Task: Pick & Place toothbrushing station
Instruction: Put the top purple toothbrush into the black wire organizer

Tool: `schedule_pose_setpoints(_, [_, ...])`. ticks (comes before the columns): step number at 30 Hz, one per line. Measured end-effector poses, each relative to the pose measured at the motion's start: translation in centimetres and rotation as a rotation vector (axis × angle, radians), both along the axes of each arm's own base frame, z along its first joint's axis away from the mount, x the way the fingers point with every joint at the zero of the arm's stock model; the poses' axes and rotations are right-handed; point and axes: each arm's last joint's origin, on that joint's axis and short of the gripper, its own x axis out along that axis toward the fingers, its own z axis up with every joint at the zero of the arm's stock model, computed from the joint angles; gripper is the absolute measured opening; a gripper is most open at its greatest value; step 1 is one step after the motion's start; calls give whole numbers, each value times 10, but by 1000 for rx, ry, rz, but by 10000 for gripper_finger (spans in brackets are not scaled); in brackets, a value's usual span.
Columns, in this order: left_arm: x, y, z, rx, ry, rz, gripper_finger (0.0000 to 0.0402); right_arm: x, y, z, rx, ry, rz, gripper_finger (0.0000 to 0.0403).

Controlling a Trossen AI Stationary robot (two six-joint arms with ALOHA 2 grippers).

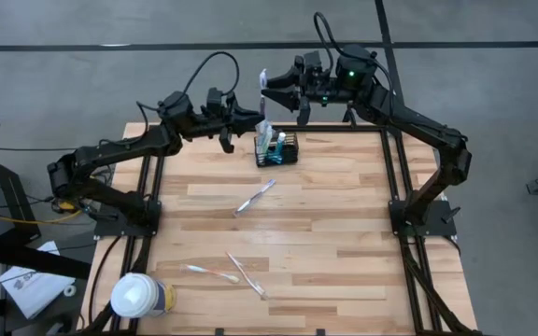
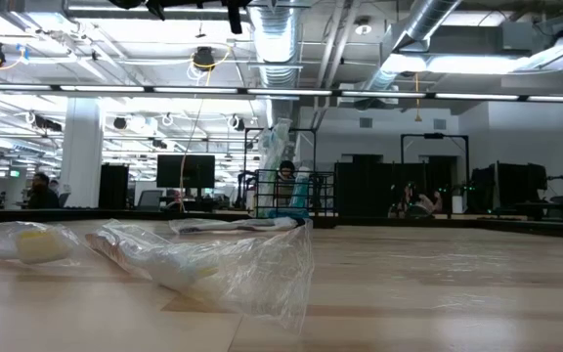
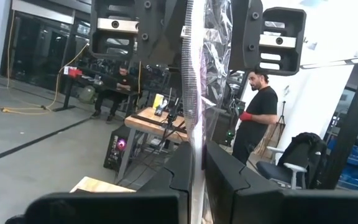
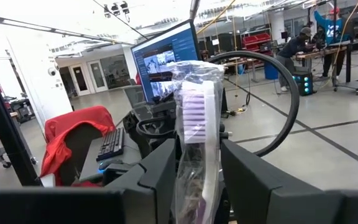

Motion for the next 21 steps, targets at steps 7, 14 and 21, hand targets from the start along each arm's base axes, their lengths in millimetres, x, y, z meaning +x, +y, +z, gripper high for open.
schedule_pose_setpoints(7, [0, 0, 0, -3, -1, -2, 11, 0, 0, 0, 0, 0, 0, 112])
schedule_pose_setpoints(14, [1, 0, -1, -8, -1, -5, 11, 0, 1, 0, -4, 1, 29, 103])
schedule_pose_setpoints(21, [7, -2, -4, -18, 0, -32, 13, 1, 5, 0, -79, 1, 42, 14])
